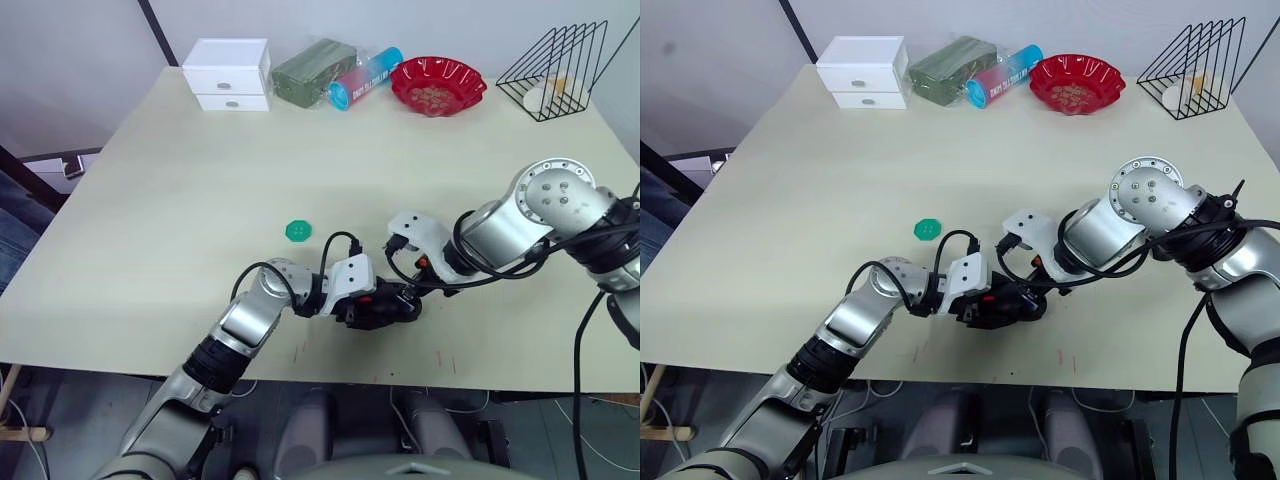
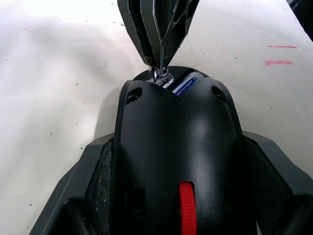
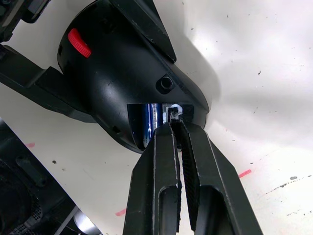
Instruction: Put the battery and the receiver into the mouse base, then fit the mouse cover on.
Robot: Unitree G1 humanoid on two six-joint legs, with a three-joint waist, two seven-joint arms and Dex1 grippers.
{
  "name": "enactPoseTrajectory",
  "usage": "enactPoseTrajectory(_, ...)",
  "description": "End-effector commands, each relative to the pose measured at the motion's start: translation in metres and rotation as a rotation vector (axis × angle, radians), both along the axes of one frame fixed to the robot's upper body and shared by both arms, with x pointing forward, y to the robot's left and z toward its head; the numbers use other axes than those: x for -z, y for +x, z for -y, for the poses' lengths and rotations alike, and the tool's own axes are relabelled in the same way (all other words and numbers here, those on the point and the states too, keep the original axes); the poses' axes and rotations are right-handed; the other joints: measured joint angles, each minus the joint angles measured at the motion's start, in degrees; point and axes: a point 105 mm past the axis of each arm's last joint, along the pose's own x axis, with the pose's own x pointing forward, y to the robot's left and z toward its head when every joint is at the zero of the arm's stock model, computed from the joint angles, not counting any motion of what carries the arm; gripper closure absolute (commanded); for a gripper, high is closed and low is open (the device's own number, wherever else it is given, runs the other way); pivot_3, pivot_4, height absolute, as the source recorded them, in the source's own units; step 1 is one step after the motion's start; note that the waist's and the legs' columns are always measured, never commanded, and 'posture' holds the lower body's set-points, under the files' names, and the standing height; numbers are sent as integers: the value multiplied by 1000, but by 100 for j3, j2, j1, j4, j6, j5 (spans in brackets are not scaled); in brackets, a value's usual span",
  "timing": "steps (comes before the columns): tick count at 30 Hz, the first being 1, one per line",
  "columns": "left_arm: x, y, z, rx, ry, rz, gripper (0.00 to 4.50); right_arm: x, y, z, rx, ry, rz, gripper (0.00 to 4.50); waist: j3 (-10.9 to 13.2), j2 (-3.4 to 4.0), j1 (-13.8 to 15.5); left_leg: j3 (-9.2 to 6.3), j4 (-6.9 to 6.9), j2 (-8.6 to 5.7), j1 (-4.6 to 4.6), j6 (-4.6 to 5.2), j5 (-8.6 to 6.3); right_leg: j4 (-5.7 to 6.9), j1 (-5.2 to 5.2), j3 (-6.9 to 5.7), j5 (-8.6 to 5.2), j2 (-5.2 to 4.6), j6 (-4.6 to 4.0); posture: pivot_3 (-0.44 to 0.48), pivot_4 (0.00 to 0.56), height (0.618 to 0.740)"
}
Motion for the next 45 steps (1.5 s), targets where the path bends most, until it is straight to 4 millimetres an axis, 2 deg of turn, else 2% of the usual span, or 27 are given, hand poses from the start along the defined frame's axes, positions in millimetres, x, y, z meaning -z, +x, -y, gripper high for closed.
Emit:
enactPoseTrajectory(1, 21, -11, 2, 18, 47, -61, 1523, -6, 3, -2, -8, -3, 30, 4500, 0, 0, 0, 0, 0, 0, 0, 0, 0, 0, 0, 0, 0, 0, 0, 0, 150, 740)
enactPoseTrajectory(13, 22, -9, 2, 14, 49, -62, 1523, 2, -1, 2, -33, -55, 47, 4500, -2, 1, 1, 0, -1, 1, 0, 0, 0, -1, 0, 0, 0, -1, 0, 0, 150, 740)
enactPoseTrajectory(21, 23, -9, 3, 18, 50, -65, 1523, 11, -6, -2, -33, -70, 78, 4500, -3, 1, 1, -1, -1, 2, 0, 0, 0, -1, 1, -1, 0, -4, 0, 0, 150, 740)
enactPoseTrajectory(38, 22, -9, 4, 23, 46, -64, 1523, 14, -5, -3, -10, -79, 92, 4500, -6, 2, 1, -1, -2, 3, 1, 1, 0, -3, 1, -1, 0, -5, 0, 0, 150, 740)
enactPoseTrajectory(40, 21, -9, 4, 22, 45, -64, 1523, 13, -5, -3, -16, -78, 95, 3831, -6, 2, 1, -1, -2, 3, 1, 1, 0, -3, 1, -1, 0, -5, 0, 0, 150, 740)
enactPoseTrajectory(42, 21, -9, 4, 21, 45, -63, 1523, 12, -5, -4, -17, -74, 99, 3343, -6, 2, 1, -1, -2, 3, 1, 1, -1, -3, 1, -1, 0, -5, 0, 0, 150, 740)
enactPoseTrajectory(45, 21, -8, 5, 20, 44, -64, 1523, 11, -4, -5, -20, -69, 103, 3343, -9, 0, 0, -1, -2, 3, 1, 1, -1, -5, 2, -1, 0, -6, 0, 0, 150, 740)
